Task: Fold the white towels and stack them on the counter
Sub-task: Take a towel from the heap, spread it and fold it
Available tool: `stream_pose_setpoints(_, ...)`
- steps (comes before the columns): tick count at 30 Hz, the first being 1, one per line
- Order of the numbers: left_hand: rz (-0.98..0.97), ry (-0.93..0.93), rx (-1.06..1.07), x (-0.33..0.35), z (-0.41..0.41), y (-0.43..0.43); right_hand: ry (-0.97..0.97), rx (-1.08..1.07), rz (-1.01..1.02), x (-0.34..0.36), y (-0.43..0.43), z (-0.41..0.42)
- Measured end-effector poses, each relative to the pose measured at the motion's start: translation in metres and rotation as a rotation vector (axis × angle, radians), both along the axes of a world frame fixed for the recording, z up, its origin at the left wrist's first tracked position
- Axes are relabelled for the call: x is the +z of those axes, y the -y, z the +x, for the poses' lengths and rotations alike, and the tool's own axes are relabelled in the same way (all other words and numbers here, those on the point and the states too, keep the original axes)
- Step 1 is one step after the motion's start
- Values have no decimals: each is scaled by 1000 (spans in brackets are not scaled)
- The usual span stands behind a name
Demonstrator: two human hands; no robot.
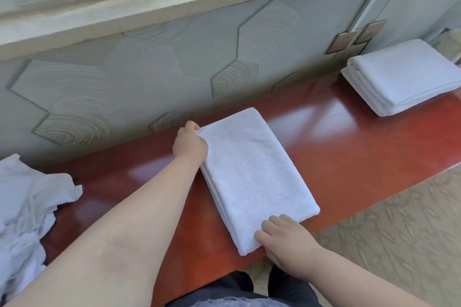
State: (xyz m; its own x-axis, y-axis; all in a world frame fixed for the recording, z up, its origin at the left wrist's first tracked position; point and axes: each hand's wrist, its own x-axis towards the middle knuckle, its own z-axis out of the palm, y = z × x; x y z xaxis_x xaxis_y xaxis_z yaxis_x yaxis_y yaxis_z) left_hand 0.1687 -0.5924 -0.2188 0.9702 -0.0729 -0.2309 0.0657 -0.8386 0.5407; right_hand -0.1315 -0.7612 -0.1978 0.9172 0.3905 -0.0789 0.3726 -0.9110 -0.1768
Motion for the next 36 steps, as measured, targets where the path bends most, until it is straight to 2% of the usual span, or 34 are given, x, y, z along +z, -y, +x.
stream_pose_setpoints(4,297,108,-183,11,10,27,79,-287,83,0,17,-8)
stream_pose_setpoints(7,393,79,-375,20,30,70,61,-545,-5,-4,42,-12)
stream_pose_setpoints(11,362,-191,-499,20,53,122,-85,-698,-4,-14,61,-16)
stream_pose_setpoints(14,287,-198,-547,13,63,138,-62,-734,89,-22,71,-18)
stream_pose_setpoints(16,217,-162,-500,5,63,138,-7,-757,142,-26,81,-18)
stream_pose_setpoints(18,155,-150,-428,-3,58,131,37,-767,144,-28,90,-17)
stream_pose_setpoints(22,220,-134,-391,-6,49,113,14,-776,27,-22,97,-17)
stream_pose_setpoints(25,345,-114,-453,1,43,91,28,-726,-43,-18,102,-22)
stream_pose_setpoints(29,535,-20,-539,-3,22,40,8,-492,51,-8,89,-16)
stream_pose_setpoints(32,514,-19,-433,-7,10,7,-93,-423,-17,-7,63,5)
stream_pose_setpoints(36,377,-111,-341,-8,10,-13,-242,-326,-115,-31,23,17)
